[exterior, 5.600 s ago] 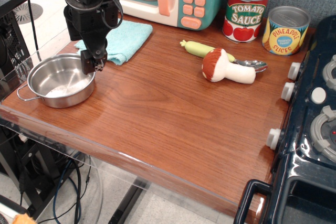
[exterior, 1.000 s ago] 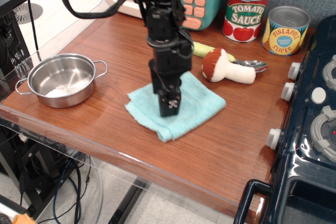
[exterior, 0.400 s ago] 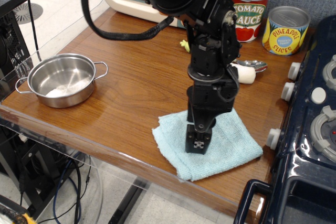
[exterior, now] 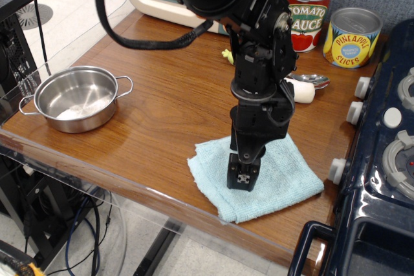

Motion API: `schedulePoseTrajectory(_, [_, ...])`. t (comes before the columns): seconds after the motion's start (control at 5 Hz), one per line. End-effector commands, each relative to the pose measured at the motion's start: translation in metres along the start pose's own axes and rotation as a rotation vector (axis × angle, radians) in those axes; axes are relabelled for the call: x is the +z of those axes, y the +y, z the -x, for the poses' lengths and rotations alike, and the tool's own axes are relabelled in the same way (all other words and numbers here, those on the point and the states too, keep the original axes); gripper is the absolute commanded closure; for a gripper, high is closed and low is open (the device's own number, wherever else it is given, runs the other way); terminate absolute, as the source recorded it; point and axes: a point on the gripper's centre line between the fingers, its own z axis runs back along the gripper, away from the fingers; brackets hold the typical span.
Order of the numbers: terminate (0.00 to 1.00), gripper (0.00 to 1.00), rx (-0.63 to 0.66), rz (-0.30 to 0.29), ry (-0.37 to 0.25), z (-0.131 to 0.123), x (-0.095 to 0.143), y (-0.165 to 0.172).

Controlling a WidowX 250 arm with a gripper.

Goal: Move the blue cloth to the front right corner of the table.

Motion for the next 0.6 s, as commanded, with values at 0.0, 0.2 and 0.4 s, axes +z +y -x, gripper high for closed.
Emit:
schedulePoseTrajectory(0.0, [0.0,0.0,0.044,-0.121,-0.091,0.018,0.053,0.016])
schedulePoseTrajectory(0.2, [0.0,0.0,0.046,-0.182,-0.139,0.03,0.077,0.014])
schedulePoseTrajectory(0.4, [0.0,0.0,0.046,-0.182,-0.139,0.03,0.077,0.014])
